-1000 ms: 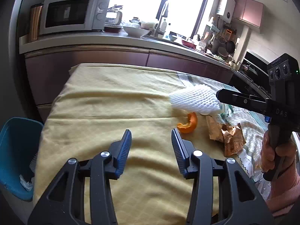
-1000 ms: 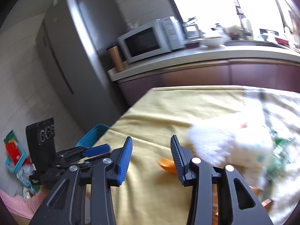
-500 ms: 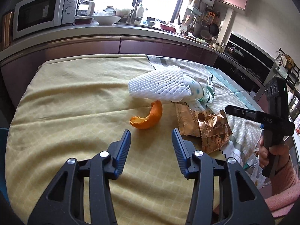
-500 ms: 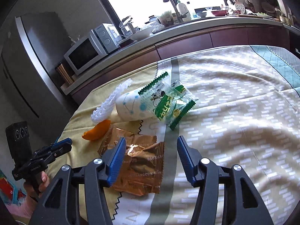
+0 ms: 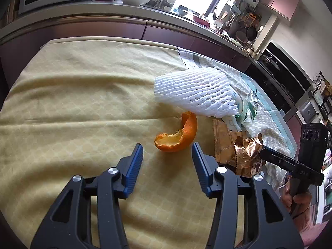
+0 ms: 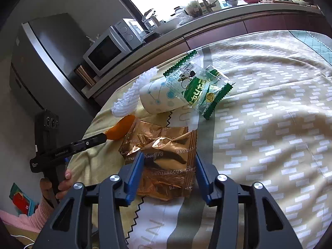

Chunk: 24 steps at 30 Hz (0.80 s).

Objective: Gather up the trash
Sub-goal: 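Grasp the gold snack packet with the right tool and lift it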

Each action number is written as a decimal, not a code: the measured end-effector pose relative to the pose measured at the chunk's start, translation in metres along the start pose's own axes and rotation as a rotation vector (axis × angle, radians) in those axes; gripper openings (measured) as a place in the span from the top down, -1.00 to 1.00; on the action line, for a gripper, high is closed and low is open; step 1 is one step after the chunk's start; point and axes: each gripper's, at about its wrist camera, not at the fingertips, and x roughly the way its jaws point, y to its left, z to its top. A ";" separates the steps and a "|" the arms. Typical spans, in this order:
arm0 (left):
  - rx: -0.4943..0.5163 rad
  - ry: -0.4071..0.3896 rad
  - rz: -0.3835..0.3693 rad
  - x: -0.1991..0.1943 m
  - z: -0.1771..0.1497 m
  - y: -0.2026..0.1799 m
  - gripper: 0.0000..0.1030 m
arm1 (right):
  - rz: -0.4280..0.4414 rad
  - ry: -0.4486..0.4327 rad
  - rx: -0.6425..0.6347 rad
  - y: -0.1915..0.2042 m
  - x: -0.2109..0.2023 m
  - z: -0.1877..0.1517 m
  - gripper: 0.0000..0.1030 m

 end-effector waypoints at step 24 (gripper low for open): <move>0.038 -0.041 0.000 -0.016 -0.010 -0.015 0.64 | 0.120 0.010 -0.082 0.032 -0.007 -0.005 0.95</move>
